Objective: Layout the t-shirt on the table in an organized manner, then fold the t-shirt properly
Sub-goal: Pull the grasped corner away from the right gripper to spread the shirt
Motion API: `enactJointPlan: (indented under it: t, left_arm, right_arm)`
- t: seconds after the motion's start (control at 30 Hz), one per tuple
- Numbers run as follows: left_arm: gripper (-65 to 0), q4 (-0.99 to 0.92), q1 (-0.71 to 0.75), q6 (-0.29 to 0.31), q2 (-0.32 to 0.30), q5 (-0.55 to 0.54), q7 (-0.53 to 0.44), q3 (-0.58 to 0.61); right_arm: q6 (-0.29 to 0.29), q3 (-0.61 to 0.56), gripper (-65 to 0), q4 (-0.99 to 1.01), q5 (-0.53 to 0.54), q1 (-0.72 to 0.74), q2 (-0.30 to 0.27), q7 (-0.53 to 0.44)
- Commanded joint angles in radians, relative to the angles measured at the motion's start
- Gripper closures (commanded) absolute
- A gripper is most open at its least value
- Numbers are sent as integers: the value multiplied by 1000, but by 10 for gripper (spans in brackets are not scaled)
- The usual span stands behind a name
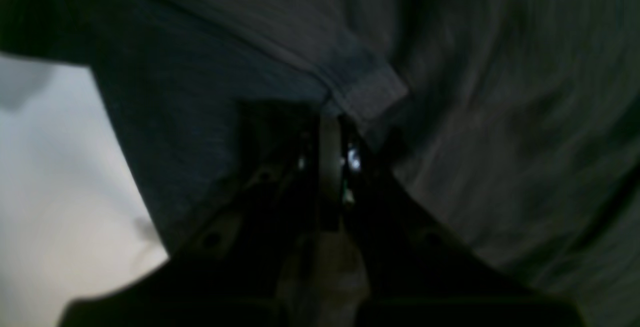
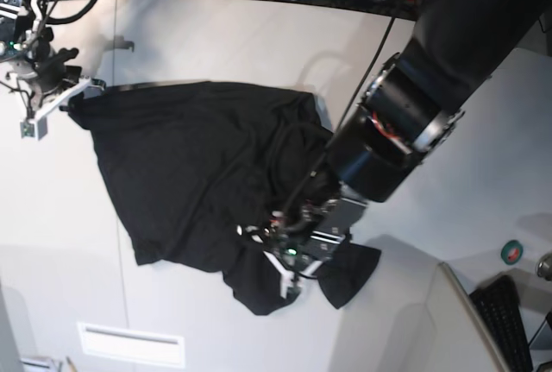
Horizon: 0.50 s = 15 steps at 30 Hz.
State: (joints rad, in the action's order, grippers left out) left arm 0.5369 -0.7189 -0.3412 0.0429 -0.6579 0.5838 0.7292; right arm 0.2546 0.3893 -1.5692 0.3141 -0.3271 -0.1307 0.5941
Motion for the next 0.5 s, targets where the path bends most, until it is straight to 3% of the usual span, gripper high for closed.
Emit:
enactJointPlan:
  t: [0.0,0.2,0.37,0.47]
  left_arm:
    - [0,78,-8,-9,-34,13,3,-63]
    - [0,621,278,-9,-191,16,143,-412]
    - [0,946,611,-8,-214,16,153,-696]
    - [0,1055,787,-5,-211,14,107,-822]
  right_arm:
    - [1,6,0,-15,6,7,-13,-20]
    - [1,6,0,-15,7,4,-13,-20]
    - [1,6,0,-23,7,3,-13,-20]
    - [1,6,0,-23,7,1,-13,-20]
